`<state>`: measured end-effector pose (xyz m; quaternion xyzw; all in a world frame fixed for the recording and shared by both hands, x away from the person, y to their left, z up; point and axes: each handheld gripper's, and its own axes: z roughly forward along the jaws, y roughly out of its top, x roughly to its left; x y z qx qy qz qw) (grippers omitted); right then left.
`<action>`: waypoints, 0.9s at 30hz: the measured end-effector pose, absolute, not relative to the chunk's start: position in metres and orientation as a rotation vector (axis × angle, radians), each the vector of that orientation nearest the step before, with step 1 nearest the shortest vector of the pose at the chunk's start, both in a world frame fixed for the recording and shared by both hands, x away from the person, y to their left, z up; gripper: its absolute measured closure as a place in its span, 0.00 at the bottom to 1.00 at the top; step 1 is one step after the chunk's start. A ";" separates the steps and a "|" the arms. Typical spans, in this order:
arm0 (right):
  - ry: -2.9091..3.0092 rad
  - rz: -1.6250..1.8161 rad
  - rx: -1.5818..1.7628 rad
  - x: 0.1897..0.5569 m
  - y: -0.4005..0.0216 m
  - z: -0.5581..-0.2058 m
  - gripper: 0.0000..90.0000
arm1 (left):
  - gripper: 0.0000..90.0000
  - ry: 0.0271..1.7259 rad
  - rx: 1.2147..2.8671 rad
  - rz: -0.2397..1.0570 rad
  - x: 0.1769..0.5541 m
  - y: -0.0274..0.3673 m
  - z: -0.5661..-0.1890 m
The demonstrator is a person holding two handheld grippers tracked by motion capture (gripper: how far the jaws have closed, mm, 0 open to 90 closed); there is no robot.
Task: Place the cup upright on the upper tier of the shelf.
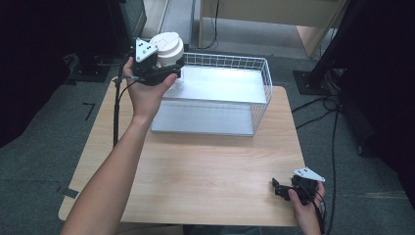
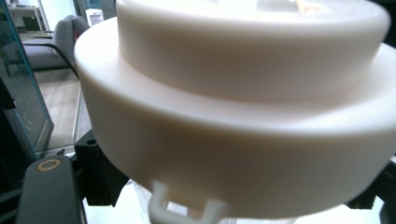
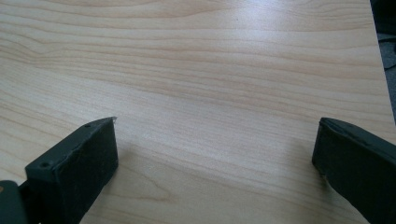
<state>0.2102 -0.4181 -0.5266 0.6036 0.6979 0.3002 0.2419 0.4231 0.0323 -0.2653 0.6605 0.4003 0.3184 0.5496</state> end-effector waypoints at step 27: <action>1.903 0.820 1.653 0.209 -0.418 -0.527 0.00 | 0.00 0.987 1.631 0.736 0.446 0.028 -0.256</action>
